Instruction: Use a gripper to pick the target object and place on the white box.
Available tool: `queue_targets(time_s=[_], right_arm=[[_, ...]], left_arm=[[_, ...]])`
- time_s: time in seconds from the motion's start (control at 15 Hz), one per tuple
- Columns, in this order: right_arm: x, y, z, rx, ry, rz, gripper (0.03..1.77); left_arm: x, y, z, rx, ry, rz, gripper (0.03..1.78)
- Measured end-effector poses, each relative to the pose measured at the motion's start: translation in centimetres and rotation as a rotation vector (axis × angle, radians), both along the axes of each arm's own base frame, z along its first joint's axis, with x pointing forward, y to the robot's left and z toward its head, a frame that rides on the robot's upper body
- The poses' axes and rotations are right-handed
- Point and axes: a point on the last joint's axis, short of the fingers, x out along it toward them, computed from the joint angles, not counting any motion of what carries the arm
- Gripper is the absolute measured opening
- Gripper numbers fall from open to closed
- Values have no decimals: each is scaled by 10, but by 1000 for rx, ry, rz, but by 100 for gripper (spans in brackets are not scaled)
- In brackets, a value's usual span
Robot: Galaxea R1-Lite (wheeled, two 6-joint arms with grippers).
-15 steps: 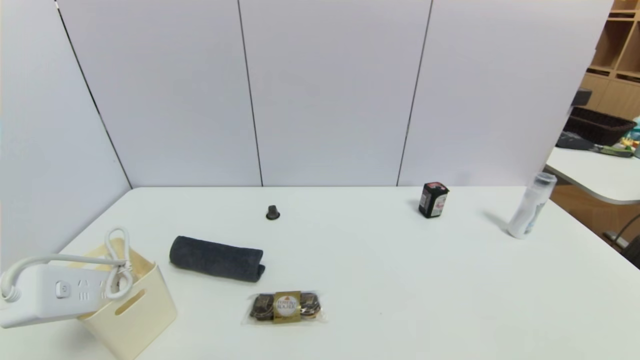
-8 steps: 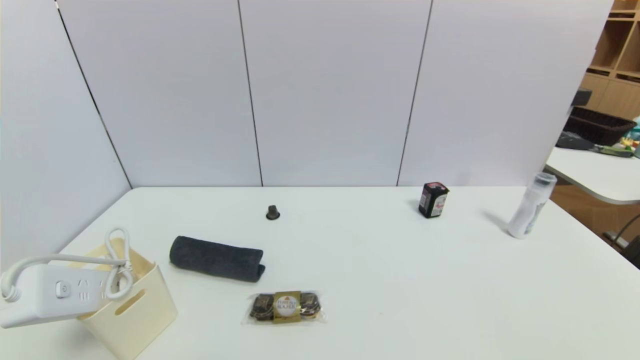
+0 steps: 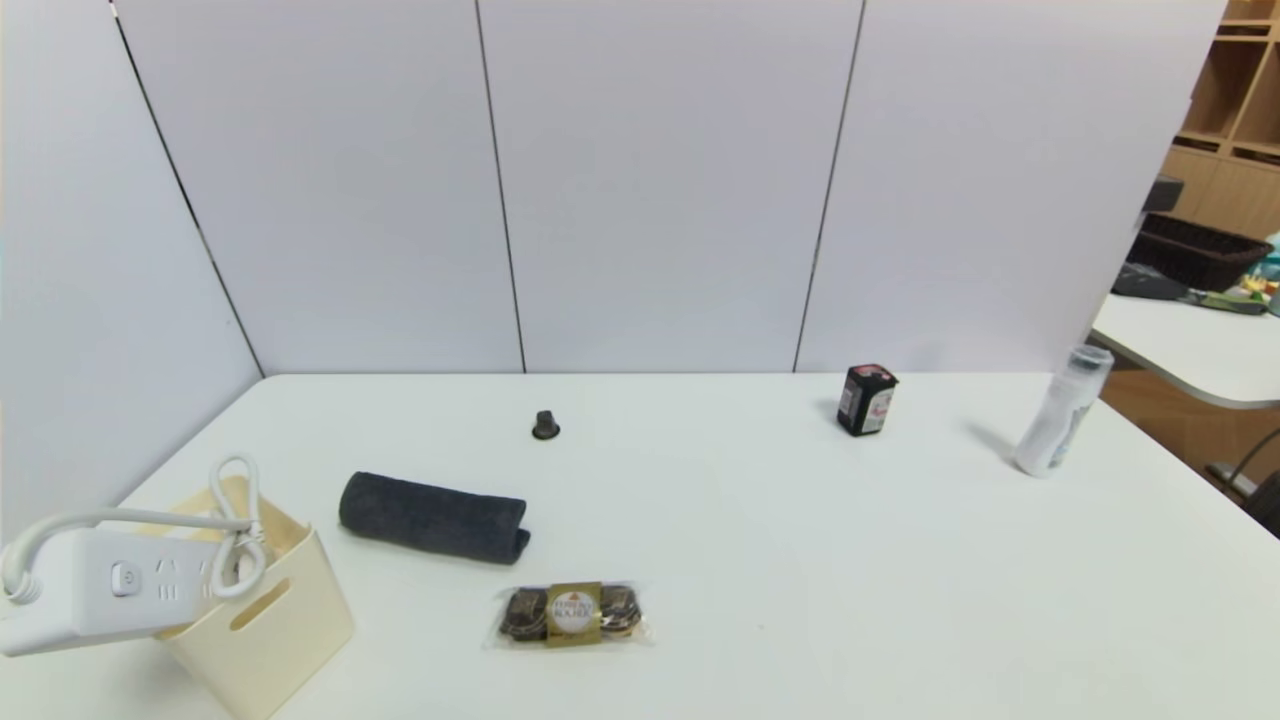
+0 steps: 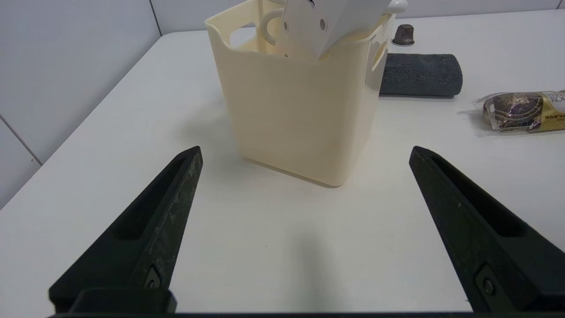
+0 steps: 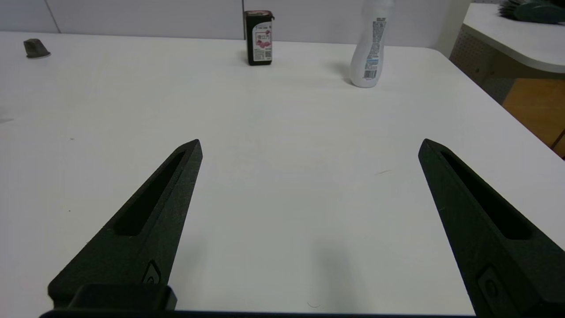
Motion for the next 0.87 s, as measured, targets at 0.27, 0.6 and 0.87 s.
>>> queue_targets(time_s=[0.27,0.6,0.87], right_arm=[[0,0,0,-5,0,0,169],[0,0,0,1,6,-17,169],[0,0,0,9,-1,-17,169]], left_arm=[[0,0,0,0,0,0,169],[0,0,0,0,0,-1,169],[0,0,0,-1,0,0,169]])
